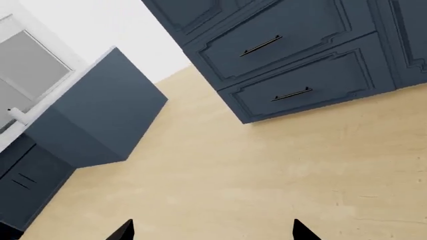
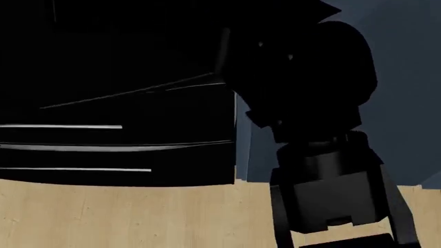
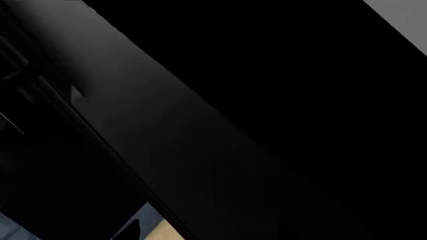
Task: Close the fridge doors
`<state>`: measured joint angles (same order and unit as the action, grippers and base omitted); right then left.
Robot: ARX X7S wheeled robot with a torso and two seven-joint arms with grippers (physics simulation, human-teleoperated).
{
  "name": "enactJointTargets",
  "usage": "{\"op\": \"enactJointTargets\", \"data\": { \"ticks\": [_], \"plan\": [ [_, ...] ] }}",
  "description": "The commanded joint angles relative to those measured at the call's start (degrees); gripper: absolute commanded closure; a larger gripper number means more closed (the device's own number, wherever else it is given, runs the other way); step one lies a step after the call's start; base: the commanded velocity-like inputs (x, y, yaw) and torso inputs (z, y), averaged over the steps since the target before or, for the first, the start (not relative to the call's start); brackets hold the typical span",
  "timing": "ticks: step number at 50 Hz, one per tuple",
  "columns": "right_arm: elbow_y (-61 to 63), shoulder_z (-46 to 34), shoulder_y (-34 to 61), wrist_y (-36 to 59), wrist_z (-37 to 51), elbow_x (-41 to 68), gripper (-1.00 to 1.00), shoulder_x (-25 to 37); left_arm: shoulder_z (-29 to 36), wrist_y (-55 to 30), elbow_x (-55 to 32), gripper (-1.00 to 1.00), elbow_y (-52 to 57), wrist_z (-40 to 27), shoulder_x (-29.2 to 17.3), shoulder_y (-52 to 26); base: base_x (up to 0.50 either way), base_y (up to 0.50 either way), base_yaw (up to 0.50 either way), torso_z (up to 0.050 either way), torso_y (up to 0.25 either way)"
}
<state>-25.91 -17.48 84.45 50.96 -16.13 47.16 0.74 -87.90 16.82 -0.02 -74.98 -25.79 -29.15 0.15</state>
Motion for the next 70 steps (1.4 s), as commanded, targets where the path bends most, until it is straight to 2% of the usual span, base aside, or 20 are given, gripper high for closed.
{"op": "enactJointTargets", "data": {
  "ticks": [1, 11, 33, 36, 39, 41, 42, 45, 50, 58, 65, 66, 70],
  "plan": [
    [-7.5, -4.5, 3.2, -5.8, 0.6, 1.0, -1.0, 0.1, 0.4, 0.3, 0.3, -1.0, 0.0, -0.1, 0.3, -0.4, 0.0, 0.0, 0.0, 0.0, -0.25],
    [-9.6, -6.3, 4.8, -8.6, 1.0, 1.9, -1.0, 0.7, 0.2, 0.1, -0.2, -1.0, 0.0, 0.5, 0.5, -0.1, 0.0, 0.0, 0.0, 0.0, -0.241],
    [-8.1, -7.2, 4.8, -9.2, 3.4, 4.1, -1.0, 2.4, -0.5, 0.2, -0.1, -1.0, 0.0, 1.4, 0.7, -0.1, 0.0, 0.0, 0.0, 0.0, -0.002],
    [-13.3, -7.1, 7.0, -12.6, 2.8, 2.8, -1.0, 1.3, -0.6, 0.3, -0.2, -1.0, 0.0, 1.6, 0.5, -0.1, 0.0, 0.0, 0.0, 0.0, -0.005],
    [-20.0, -8.1, 8.6, -21.9, 6.7, -2.0, -1.0, -0.4, -0.6, 0.5, 0.0, -1.0, 0.0, 1.5, 0.6, -0.1, 0.01, 0.0, 0.01, 0.0, 0.0],
    [-26.9, -12.4, 11.3, -26.2, 5.0, 2.7, -1.0, -0.7, -0.6, 0.4, -0.1, -1.0, 0.0, 1.5, 0.5, -0.3, 0.02, 0.01, 0.01, 0.0, -0.005],
    [-31.2, -17.8, 13.2, -30.9, 5.0, 5.6, -1.0, -0.7, -0.4, 0.5, 0.1, -1.0, 0.0, 1.5, 0.5, -0.5, 0.02, 0.01, 0.01, 0.0, -0.011],
    [-40.9, -34.8, 17.9, -37.4, 3.8, 23.3, -1.0, -0.7, -0.4, 0.6, 0.0, -1.0, 0.0, 1.8, 0.6, -0.4, 0.02, 0.01, 0.02, 0.0, -0.008],
    [-44.0, -53.1, 19.5, -42.6, 3.8, 41.8, -1.0, -0.7, -0.5, 0.3, -0.1, -1.0, 0.0, 1.9, 0.6, -0.4, 0.06, 0.02, 0.04, 0.0, -0.012],
    [-44.6, -67.4, 21.4, -46.6, 5.0, 58.8, -1.0, -0.7, 0.1, 0.8, 0.2, -1.0, 0.0, 1.7, 0.8, -0.5, 0.06, 0.03, 0.05, 0.0, -0.016],
    [-43.9, -73.3, 22.3, -46.6, 2.3, 63.9, -1.0, -0.7, 0.0, 0.9, 0.1, -1.0, 0.0, 1.8, 0.8, -0.3, 0.05, 0.03, 0.05, 0.0, -0.018],
    [-38.2, -73.1, 22.3, -48.1, 3.9, 63.5, -1.0, 1.8, 0.0, 0.8, 0.1, -1.0, 0.0, 1.9, 0.8, -0.4, 0.05, 0.03, 0.05, 0.0, -0.018],
    [-3.9, -72.9, 21.2, -57.8, 20.1, 57.9, -1.0, 18.4, 0.1, 0.6, 0.0, -1.0, 0.0, 2.1, 0.8, -0.5, 0.03, 0.03, 0.04, 0.0, -0.01]
  ]
}}
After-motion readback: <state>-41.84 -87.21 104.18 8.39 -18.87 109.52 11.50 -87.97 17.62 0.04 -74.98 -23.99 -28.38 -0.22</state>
